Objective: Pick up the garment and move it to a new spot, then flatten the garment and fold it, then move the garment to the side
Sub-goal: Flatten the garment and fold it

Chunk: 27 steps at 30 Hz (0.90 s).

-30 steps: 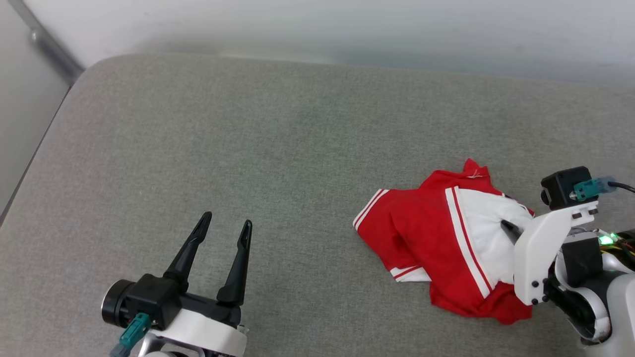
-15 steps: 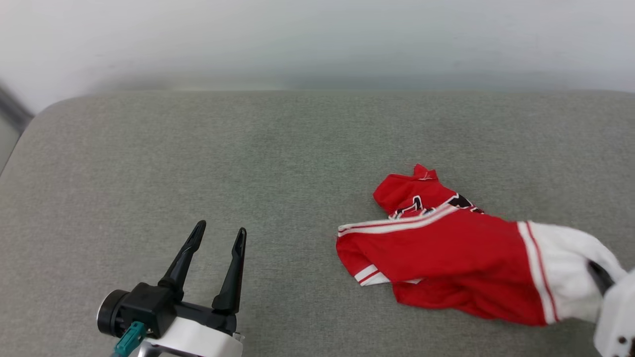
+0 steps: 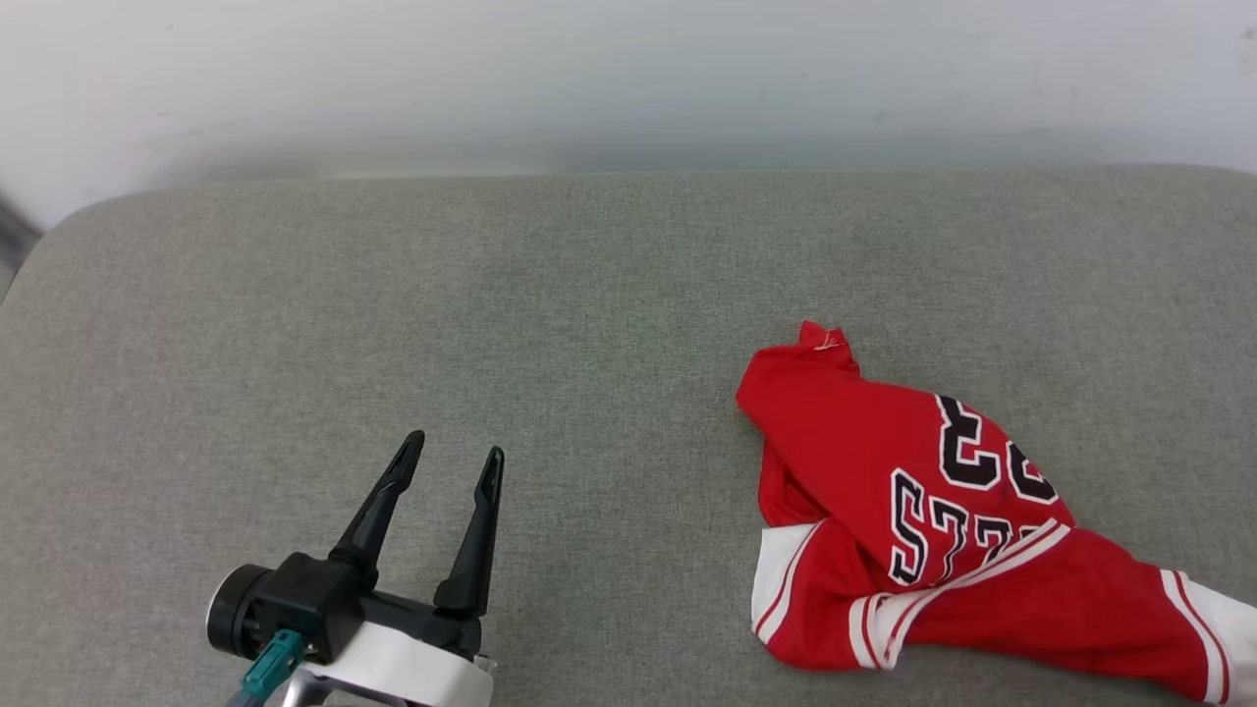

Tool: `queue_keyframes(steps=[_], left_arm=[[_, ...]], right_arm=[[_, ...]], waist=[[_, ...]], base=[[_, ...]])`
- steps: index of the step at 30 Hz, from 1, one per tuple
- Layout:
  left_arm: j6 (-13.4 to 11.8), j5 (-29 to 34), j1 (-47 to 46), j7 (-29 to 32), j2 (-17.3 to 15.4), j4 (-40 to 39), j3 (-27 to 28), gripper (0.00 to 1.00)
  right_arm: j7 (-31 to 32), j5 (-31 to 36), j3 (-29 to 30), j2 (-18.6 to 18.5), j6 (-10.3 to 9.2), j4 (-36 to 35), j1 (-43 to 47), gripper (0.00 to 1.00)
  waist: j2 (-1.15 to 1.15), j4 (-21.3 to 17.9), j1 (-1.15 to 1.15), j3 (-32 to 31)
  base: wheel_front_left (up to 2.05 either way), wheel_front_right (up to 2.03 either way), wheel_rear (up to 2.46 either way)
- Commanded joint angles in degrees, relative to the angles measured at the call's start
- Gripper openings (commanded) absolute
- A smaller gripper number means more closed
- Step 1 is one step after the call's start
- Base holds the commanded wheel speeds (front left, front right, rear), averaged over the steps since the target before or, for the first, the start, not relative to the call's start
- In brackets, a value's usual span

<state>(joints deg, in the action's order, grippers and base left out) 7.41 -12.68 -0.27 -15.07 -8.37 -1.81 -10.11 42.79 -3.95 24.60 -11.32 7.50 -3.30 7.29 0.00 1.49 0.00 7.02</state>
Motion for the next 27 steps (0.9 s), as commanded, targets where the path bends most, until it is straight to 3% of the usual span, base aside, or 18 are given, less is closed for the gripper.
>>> queue_keyframes(steps=[1, 2, 3, 4, 9, 19, 27], left_arm=[[0.1, 0.1, -0.4, -0.2, 0.0, 0.0, 0.2, 1.00], [0.1, 0.1, -0.3, -0.2, 0.0, 0.0, 0.1, 1.00], [0.1, 0.2, -0.2, -0.2, -0.1, 0.1, 0.0, 1.00], [0.1, 0.2, -0.2, -0.2, -0.1, 0.2, -0.1, 1.00], [0.1, 0.0, -0.1, -0.2, 0.3, 0.1, -0.1, 1.00], [0.1, -0.7, 0.9, -0.2, 0.2, -0.3, 0.2, 1.00], [0.1, -3.1, 0.1, 1.0, -0.9, 0.6, -3.8, 1.00]], right_arm=[[-1.4, 0.4, -1.2, -0.4, -0.02, 1.9, -1.1, 0.00], [-2.4, 0.1, -1.9, -0.2, -0.03, 3.1, -1.7, 0.00], [-3.8, -0.2, -3.1, -0.6, -0.02, 3.7, -2.2, 0.75], [-4.6, -1.0, -3.7, -0.6, -0.03, 4.6, -2.8, 1.00], [-9.2, -3.2, -6.8, -1.3, -0.03, 4.3, -4.9, 1.00], [-18.4, -8.5, -12.2, -2.3, -0.02, -8.1, -7.5, 1.00], [-29.7, -9.5, -13.9, 1.1, -0.02, -13.3, -8.3, 1.00]], waist=[[0.00, -0.1, 0.00, -0.1], [0.00, -0.1, 0.00, -0.1], [0.00, -0.1, 0.00, -0.2], [0.00, -0.1, 0.00, -0.3], [0.00, -0.9, 0.00, -1.0], [0.00, -3.2, 0.00, -2.4], [0.00, -3.9, 0.00, -1.8]], base=[[0.00, 0.00, 0.00], [0.00, 0.00, 0.00], [0.00, 0.00, 0.00], [0.00, 0.00, 0.00], [0.00, 0.00, 0.00], [0.00, 0.00, 0.00], [0.00, 0.00, 0.00]])
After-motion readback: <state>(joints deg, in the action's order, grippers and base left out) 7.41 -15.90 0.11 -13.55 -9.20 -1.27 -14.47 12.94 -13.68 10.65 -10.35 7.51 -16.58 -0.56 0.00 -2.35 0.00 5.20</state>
